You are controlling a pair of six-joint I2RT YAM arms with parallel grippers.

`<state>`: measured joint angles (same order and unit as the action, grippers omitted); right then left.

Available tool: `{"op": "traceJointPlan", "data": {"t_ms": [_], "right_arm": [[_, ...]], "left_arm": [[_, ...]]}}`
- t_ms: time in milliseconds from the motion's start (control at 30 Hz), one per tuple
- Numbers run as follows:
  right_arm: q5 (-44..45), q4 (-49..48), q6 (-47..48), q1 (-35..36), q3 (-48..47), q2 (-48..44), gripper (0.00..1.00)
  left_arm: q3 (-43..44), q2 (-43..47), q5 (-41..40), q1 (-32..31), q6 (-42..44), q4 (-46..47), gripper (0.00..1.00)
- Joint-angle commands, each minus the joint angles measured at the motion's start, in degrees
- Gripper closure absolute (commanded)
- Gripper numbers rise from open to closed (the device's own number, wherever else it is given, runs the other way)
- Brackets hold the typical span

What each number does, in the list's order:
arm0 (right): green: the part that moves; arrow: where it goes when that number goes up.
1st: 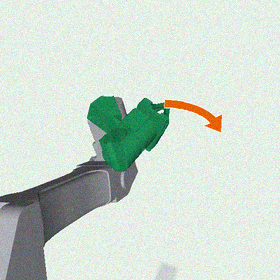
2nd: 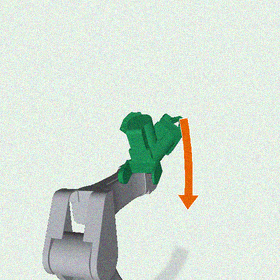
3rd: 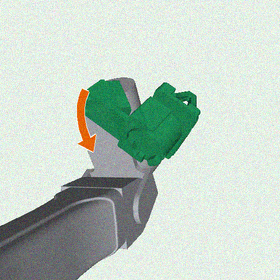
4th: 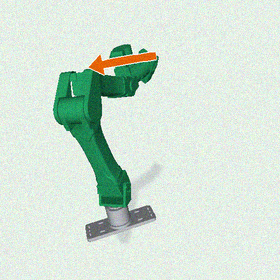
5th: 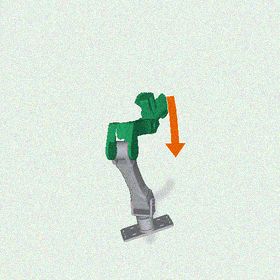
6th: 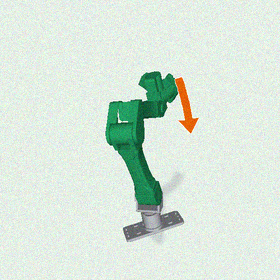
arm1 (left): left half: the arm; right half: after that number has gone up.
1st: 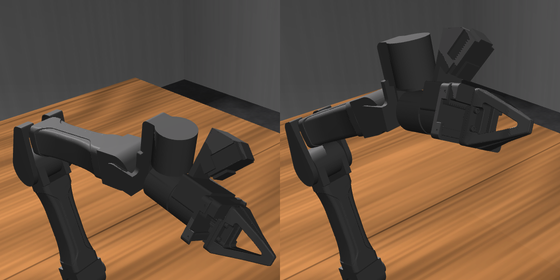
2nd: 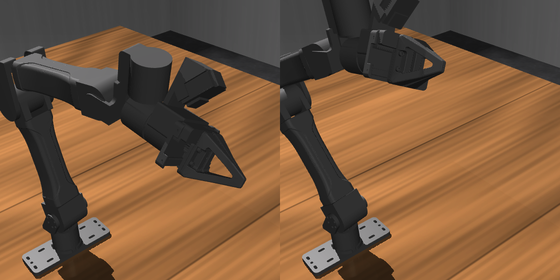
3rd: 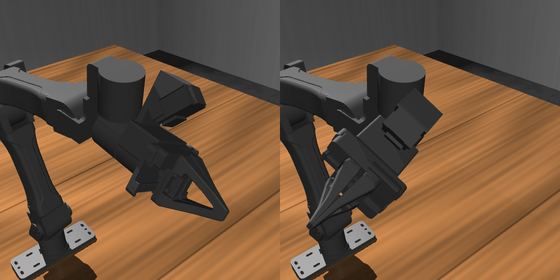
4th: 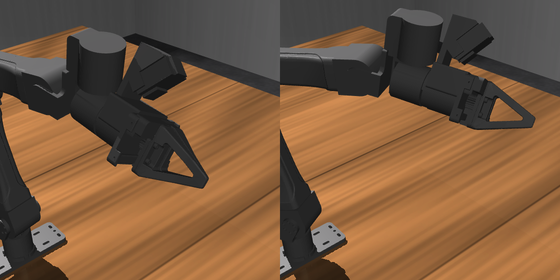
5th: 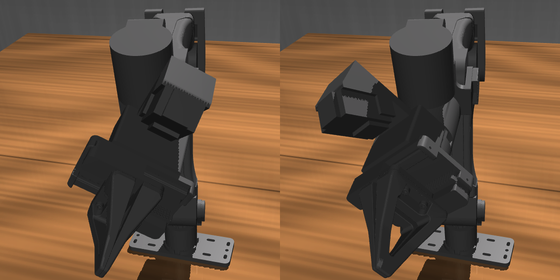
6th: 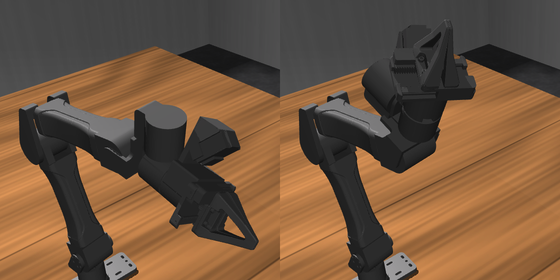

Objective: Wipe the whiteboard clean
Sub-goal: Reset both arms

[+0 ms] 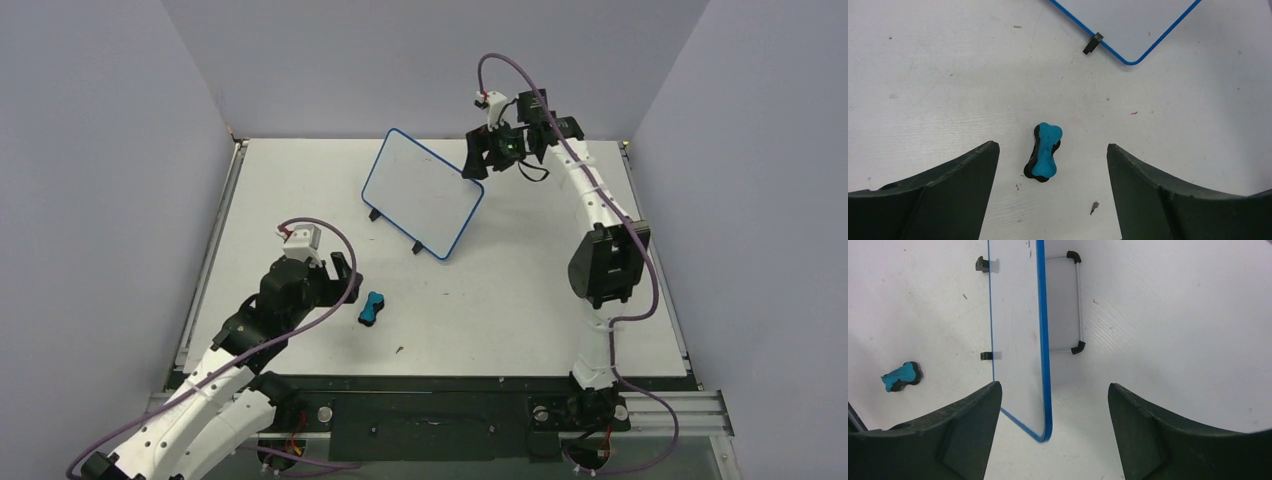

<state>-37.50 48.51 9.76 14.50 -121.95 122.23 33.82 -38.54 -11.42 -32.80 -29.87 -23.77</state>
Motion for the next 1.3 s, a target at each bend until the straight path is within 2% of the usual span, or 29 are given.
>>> {"op": "traceJointPlan", "data": {"t_ms": [0, 100, 233, 367, 433, 467, 633, 800, 900, 1000, 1067, 1200, 1267], "right_arm": [[-0.78, 0.55, 2.04, -2.57, 2.87, -12.29, 0.26], [-1.42, 0.82, 3.79, -4.53, 9.37, -18.0, 0.26], [2.25, 0.7, 10.04, -8.06, 21.27, -30.72, 0.25], [2.65, -3.33, 11.51, -16.13, 35.14, -44.91, 0.22], [2.16, -6.95, 8.59, -21.69, 41.82, -53.07, 0.1], [1.24, -8.48, 6.65, -23.68, 45.51, -54.52, 0.07], [-10.08, -8.11, 5.97, -39.17, 55.87, -62.66, 0.06], [-11.93, -8.66, 6.95, -47.1, 64.78, -69.16, 0.06], [-9.3, -9.97, 5.0, -49.16, 68.04, -73.45, 0.06], [-0.27, -13.74, 0.72, -50.1, 71.73, -77.53, 0.06], [2.84, -14.1, 1.26, -50.82, 72.5, -80.05, 0.06], [2.5, -14.8, 1.19, -52.73, 73.85, -84.43, 0.06], [3.15, -15.86, -2.24, -52.81, 74.7, -85.3, 0.06]], "left_arm": [[4.26, 1.83, 3.35, 3.34, 4.74, 2.12, 0.18], [6.05, 1.45, 7.15, 7.41, 6.06, 2.66, 0.11], [9.27, 0.88, 13.02, 16.43, 7.2, 3.15, 0.1], [12.16, 1.19, 15.75, 22.3, 6.69, 4.35, 0.1], [13.41, 1.54, 15.38, 23.21, 6.62, 4.24, 0.1], [14.04, 1.94, 14.34, 23.3, 6.78, 4.08, 0.1], [17.15, 1.79, 9.56, 23.33, 9.8, 2.34, 0.1], [17.43, 1.35, 9.19, 23.17, 11.41, 1.68, 0.1], [14.87, 2.74, 8.61, 23.05, 12.06, 2.49, 0.1], [11.13, 5.24, 6.79, 22.82, 12.01, 5.44, 0.1], [8.37, 5.98, 6.61, 22.95, 11.61, 7.23, 0.1], [6.93, 5.94, 7.47, 22.97, 11.65, 7.48, 0.1], [6.49, 6.22, 7.03, 23.02, 11.86, 7.51, 0.1]]}}
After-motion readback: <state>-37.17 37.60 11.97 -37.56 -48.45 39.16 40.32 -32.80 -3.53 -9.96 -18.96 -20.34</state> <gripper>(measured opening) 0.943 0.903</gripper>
